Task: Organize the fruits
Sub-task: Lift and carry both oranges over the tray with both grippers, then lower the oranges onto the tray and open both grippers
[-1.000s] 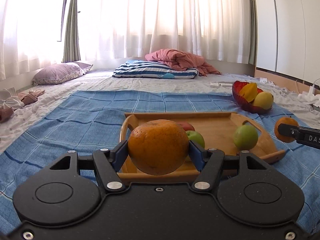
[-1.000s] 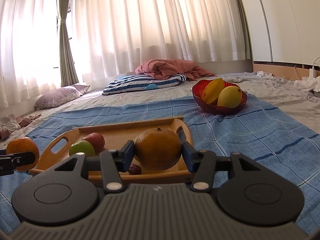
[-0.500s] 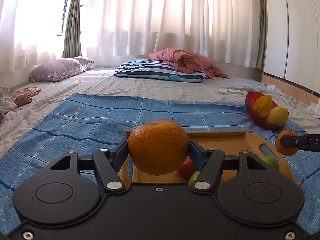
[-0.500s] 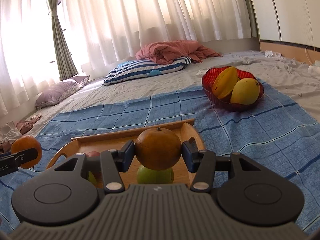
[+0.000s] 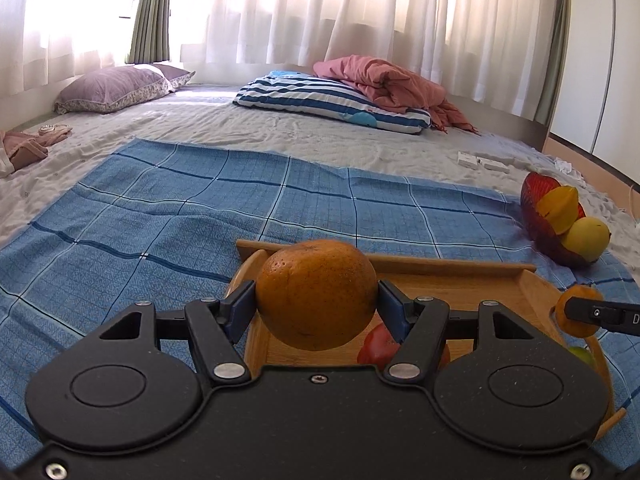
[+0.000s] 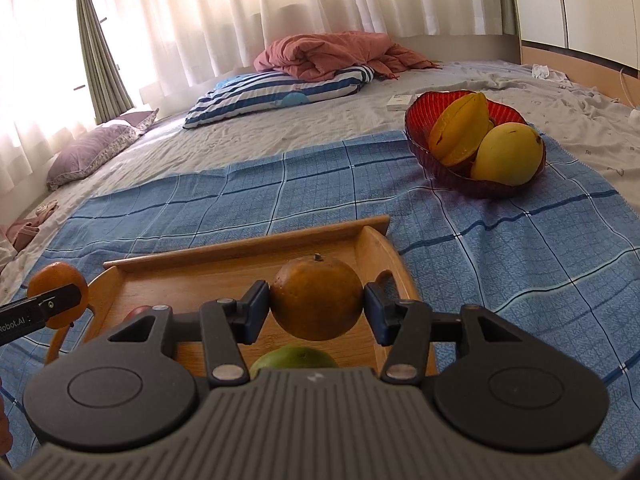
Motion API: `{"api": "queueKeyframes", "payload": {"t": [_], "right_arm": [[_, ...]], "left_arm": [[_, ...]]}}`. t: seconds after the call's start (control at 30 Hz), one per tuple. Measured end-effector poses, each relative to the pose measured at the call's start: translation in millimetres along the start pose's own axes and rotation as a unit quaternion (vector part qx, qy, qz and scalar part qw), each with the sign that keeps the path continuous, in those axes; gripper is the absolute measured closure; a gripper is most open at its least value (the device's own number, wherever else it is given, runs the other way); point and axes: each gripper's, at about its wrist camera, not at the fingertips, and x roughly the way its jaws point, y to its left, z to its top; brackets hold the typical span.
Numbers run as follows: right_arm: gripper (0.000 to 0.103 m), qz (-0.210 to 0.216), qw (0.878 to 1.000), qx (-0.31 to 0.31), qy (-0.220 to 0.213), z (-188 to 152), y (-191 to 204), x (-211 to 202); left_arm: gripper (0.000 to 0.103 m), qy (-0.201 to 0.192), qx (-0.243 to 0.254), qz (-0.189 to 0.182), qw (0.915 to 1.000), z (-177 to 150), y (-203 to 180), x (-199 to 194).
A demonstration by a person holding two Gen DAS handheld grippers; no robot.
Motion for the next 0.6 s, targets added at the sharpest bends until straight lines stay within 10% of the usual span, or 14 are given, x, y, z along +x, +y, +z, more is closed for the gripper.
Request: {"api": "queueKeyframes", "payload": {"t": [0.6], "right_arm": [[0.048,-0.018,0.999,-0.024,0.034,-1,12,42]], "left_arm": [[0.04,0.033,-0.002,0.024,0.9992,-6,-8,46]]}}
